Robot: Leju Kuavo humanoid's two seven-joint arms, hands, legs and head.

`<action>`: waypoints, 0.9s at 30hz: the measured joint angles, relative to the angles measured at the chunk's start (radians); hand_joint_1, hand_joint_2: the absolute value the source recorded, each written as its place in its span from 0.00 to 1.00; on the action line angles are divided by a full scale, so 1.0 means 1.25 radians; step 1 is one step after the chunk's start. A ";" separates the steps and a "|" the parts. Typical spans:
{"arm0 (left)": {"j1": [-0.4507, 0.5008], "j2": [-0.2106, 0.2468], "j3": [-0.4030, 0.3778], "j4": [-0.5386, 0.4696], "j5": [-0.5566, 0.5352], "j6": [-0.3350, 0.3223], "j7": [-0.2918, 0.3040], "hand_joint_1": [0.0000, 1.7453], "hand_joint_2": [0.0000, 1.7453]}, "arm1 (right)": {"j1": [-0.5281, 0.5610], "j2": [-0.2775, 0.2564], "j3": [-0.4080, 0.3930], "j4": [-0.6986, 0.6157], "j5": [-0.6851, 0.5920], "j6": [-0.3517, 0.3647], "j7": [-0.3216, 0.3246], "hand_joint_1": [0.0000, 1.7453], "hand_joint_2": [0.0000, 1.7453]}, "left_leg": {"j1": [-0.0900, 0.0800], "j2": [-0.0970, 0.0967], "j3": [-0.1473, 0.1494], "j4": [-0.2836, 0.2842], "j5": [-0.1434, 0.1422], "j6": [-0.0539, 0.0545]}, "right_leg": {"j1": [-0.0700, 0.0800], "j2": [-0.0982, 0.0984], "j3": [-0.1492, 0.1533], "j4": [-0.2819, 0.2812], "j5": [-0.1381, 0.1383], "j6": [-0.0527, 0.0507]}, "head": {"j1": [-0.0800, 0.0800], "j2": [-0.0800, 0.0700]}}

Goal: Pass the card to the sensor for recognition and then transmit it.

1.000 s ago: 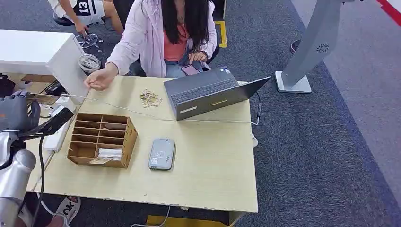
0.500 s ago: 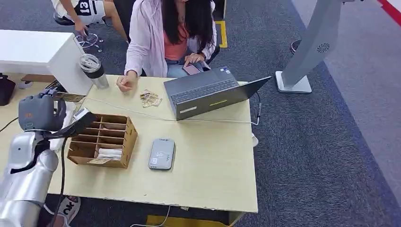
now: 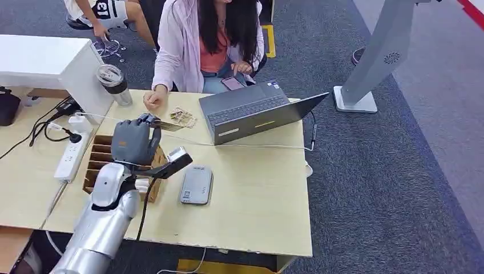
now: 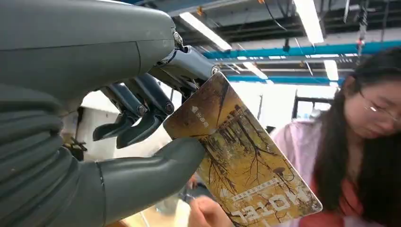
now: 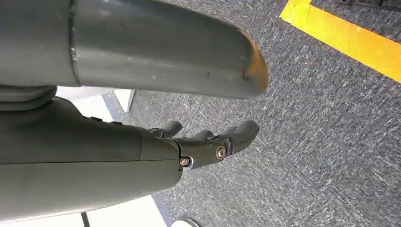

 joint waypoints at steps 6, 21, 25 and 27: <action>0.010 -0.020 -0.022 0.033 -0.001 0.004 0.002 1.00 1.00 | 0.000 0.000 0.001 0.000 0.001 0.002 0.000 0.00 0.00 | 0.000 0.000 0.000 0.000 0.000 0.000 | 0.000 0.000 0.000 0.000 0.000 0.000 | 0.000 0.000; 0.044 -0.044 -0.058 0.141 -0.022 -0.102 0.060 1.00 1.00 | 0.001 0.000 0.001 0.000 -0.003 0.003 0.000 0.00 0.00 | 0.000 0.000 -0.001 0.000 0.000 0.000 | 0.000 0.000 -0.001 0.000 0.000 0.000 | 0.000 0.000; 0.048 -0.046 -0.062 0.161 -0.023 -0.113 0.059 1.00 1.00 | 0.001 0.000 0.001 0.000 -0.003 0.004 -0.002 0.00 0.00 | 0.000 0.000 -0.001 0.000 0.000 0.000 | 0.000 0.000 -0.001 0.000 0.000 0.000 | 0.000 0.000; 0.052 -0.049 -0.064 0.174 -0.029 -0.125 0.058 1.00 1.00 | 0.001 0.000 0.001 0.000 -0.003 0.008 -0.005 0.00 0.00 | 0.000 0.000 -0.001 0.000 0.000 0.000 | 0.000 0.000 -0.001 0.000 0.000 0.000 | 0.000 0.000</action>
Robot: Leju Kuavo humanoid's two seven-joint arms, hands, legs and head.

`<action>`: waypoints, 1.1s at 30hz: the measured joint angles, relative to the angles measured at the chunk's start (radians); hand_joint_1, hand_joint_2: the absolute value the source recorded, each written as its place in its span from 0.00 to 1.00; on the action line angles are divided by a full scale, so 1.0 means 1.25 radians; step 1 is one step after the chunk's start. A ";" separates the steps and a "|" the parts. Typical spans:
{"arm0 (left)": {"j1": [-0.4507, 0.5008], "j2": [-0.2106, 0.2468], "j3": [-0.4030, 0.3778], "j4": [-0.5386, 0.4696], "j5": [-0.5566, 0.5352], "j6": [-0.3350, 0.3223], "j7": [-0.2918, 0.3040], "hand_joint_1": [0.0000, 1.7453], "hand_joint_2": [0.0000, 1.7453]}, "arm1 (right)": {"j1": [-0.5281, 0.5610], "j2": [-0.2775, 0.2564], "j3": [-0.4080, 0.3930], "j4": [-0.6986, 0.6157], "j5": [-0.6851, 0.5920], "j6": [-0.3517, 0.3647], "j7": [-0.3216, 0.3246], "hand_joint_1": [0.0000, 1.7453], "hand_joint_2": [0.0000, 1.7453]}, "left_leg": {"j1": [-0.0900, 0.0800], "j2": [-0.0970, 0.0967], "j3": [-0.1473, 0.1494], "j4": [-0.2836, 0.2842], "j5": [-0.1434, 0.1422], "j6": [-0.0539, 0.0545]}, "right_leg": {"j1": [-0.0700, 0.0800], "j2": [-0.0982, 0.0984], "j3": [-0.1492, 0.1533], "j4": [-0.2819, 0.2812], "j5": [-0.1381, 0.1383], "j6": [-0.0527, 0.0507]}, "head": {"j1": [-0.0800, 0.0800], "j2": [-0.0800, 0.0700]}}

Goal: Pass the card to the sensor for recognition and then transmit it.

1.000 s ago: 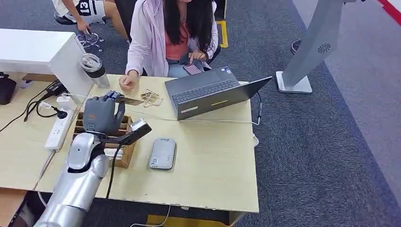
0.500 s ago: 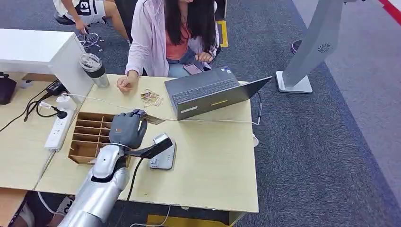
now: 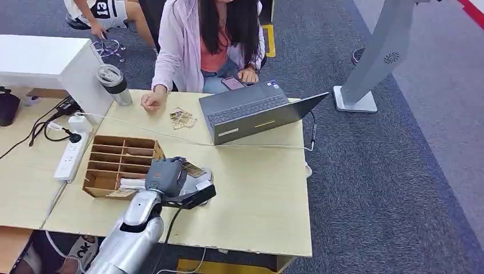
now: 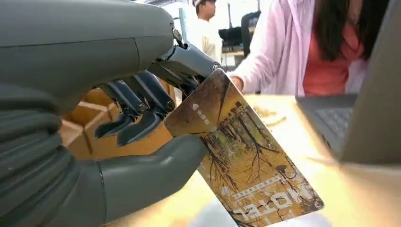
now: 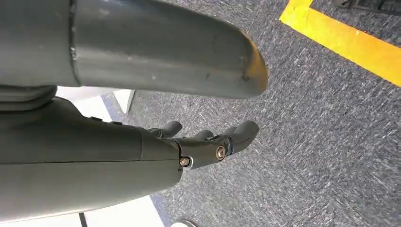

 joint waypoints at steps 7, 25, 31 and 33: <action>-0.002 -0.011 -0.014 0.038 -0.008 -0.007 0.003 1.00 1.00 | 0.000 0.000 0.000 0.000 0.000 0.002 -0.003 0.00 0.00 | 0.000 0.000 0.001 0.000 0.000 0.000 | 0.000 -0.001 0.001 0.000 0.000 0.000 | 0.000 0.000; -0.104 0.147 0.056 -0.124 -0.059 0.281 -0.034 1.00 1.00 | 0.004 0.002 0.001 0.000 0.009 -0.007 -0.007 0.00 0.00 | 0.000 0.000 0.000 0.000 0.002 0.001 | 0.001 0.000 0.000 0.001 0.001 0.000 | 0.000 0.000; -0.136 0.211 0.150 -0.125 -0.067 0.302 -0.084 1.00 1.00 | 0.004 0.002 0.001 0.000 0.010 -0.012 -0.011 0.00 0.00 | 0.001 0.001 0.000 -0.001 0.002 0.001 | 0.001 0.000 0.000 0.001 0.001 0.000 | -0.001 0.000; -0.136 0.223 0.172 -0.118 -0.075 0.307 -0.087 1.00 1.00 | 0.003 0.002 0.001 0.000 0.010 -0.013 -0.011 0.00 0.00 | 0.001 0.001 0.000 -0.001 0.002 0.001 | 0.001 0.000 0.000 0.001 0.001 0.000 | -0.001 0.000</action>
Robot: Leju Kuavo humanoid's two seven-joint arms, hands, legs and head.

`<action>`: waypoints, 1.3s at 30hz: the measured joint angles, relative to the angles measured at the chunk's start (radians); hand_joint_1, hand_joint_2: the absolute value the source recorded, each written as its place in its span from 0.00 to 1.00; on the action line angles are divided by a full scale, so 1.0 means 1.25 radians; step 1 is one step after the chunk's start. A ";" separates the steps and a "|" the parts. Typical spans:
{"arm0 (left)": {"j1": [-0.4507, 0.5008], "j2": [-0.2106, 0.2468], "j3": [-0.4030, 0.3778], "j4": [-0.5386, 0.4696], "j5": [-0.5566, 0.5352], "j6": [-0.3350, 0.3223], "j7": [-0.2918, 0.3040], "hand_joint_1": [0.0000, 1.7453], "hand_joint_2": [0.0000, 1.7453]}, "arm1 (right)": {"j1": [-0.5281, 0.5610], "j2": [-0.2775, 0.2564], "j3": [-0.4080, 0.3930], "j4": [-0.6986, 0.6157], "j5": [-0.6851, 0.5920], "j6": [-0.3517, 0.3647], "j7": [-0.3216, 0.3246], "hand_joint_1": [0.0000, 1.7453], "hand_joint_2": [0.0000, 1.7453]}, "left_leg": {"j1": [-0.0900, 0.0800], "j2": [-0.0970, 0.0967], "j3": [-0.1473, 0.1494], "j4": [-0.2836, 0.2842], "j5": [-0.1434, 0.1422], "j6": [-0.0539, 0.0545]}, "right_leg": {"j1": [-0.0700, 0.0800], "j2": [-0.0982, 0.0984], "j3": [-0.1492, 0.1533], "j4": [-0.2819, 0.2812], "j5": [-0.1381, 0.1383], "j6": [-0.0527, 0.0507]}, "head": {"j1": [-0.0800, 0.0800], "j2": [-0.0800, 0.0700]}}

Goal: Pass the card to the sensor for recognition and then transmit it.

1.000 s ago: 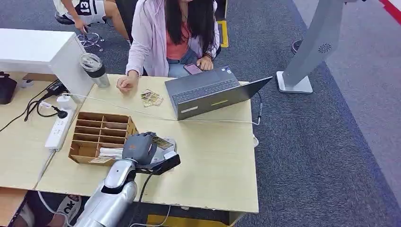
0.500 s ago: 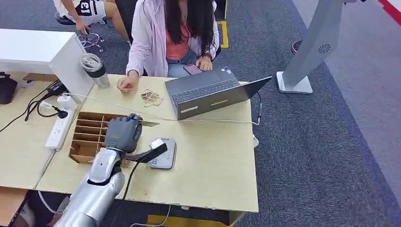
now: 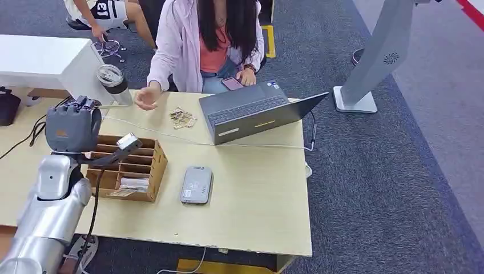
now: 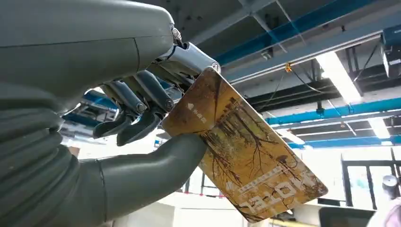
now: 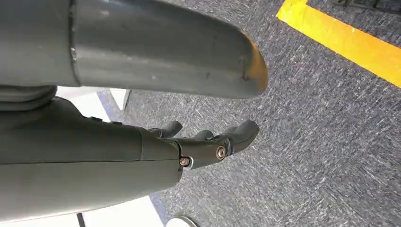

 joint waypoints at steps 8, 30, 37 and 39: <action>-0.001 0.020 0.034 0.025 -0.018 0.001 0.004 1.00 1.00 | 0.000 0.000 0.000 0.000 0.002 0.001 0.000 0.00 0.00 | -0.001 0.000 0.000 0.000 0.000 0.000 | 0.000 0.000 0.000 0.000 0.000 0.000 | 0.000 0.000; 0.004 0.021 0.059 0.062 -0.015 0.000 0.011 0.00 1.00 | 0.000 0.001 0.000 0.000 0.009 0.002 -0.005 0.00 0.00 | 0.000 0.000 0.000 0.000 0.000 0.000 | 0.000 0.000 0.000 0.000 0.000 0.000 | 0.000 0.000; 0.040 0.003 0.059 0.028 0.017 -0.013 -0.002 0.00 1.00 | 0.000 0.002 0.000 0.000 0.000 0.002 0.000 0.00 0.00 | 0.000 0.000 0.000 0.000 0.000 0.000 | 0.000 0.000 0.000 0.000 0.000 0.000 | 0.000 0.000; 0.070 -0.007 0.059 -0.012 0.023 -0.031 0.002 0.00 1.00 | 0.001 0.004 0.000 0.000 -0.006 -0.002 0.000 0.00 0.00 | 0.000 0.000 0.000 0.000 0.000 0.000 | 0.000 0.000 0.000 0.000 0.000 0.000 | 0.000 0.000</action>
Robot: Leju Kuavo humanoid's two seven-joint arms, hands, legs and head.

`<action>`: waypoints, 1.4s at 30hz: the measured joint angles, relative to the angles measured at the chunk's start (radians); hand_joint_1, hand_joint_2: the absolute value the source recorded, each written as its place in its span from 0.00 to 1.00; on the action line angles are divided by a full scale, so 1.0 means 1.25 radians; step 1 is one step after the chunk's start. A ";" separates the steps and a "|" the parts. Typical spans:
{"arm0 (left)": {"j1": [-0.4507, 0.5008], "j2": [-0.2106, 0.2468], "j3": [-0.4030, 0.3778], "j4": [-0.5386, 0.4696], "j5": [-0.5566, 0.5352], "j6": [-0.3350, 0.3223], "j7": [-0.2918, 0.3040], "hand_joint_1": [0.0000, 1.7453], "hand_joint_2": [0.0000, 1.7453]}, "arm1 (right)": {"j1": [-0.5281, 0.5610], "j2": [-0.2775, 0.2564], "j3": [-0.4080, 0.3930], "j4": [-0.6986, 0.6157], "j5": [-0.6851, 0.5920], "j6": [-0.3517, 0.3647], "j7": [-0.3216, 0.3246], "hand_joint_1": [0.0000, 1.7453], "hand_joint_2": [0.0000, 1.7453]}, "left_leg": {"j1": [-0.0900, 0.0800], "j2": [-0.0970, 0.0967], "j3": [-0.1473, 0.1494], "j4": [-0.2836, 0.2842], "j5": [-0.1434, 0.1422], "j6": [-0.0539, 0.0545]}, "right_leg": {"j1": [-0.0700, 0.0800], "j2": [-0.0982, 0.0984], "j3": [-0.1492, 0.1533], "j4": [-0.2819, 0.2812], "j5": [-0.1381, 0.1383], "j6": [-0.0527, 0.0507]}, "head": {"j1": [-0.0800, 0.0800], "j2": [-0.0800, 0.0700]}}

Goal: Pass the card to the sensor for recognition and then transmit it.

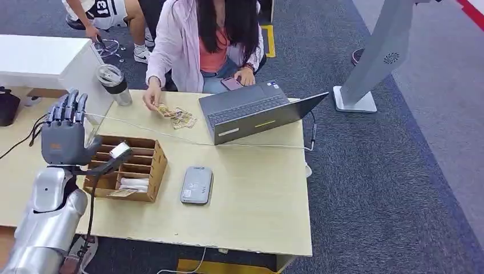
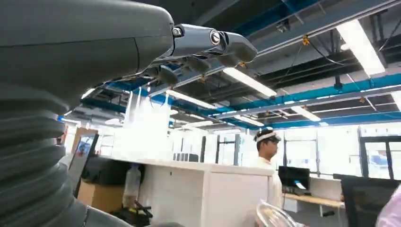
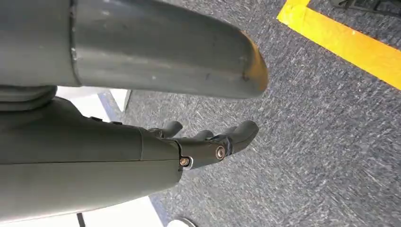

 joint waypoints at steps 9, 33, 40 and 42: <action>0.217 -0.018 -0.064 -0.291 0.009 -0.109 0.038 0.00 1.00 | 0.007 0.012 -0.015 0.000 -0.038 -0.031 0.005 0.00 0.00 | 0.000 0.001 0.000 0.000 -0.001 0.000 | 0.000 0.001 -0.001 0.000 -0.001 0.000 | 0.000 0.000; 0.362 -0.002 -0.156 -0.490 0.001 -0.152 0.073 0.00 1.00 | 0.015 0.019 -0.032 0.000 -0.052 -0.042 0.007 0.00 0.00 | 0.000 0.001 -0.001 0.000 -0.001 0.000 | 0.000 0.000 -0.001 0.000 -0.001 0.000 | 0.000 0.000; 0.396 0.005 -0.175 -0.502 0.028 -0.297 0.122 0.00 1.00 | 0.016 0.020 -0.045 0.000 -0.061 -0.050 0.007 0.00 0.00 | 0.000 0.001 -0.001 0.000 -0.001 0.000 | 0.000 0.001 -0.002 0.000 -0.001 0.000 | -0.001 0.000; 0.396 0.010 -0.175 -0.496 0.039 -0.329 0.140 0.00 1.00 | 0.017 0.020 -0.045 0.000 -0.061 -0.050 0.008 0.00 0.00 | 0.000 0.001 -0.001 0.000 -0.001 0.000 | 0.000 0.000 -0.002 0.000 -0.001 0.000 | 0.000 0.000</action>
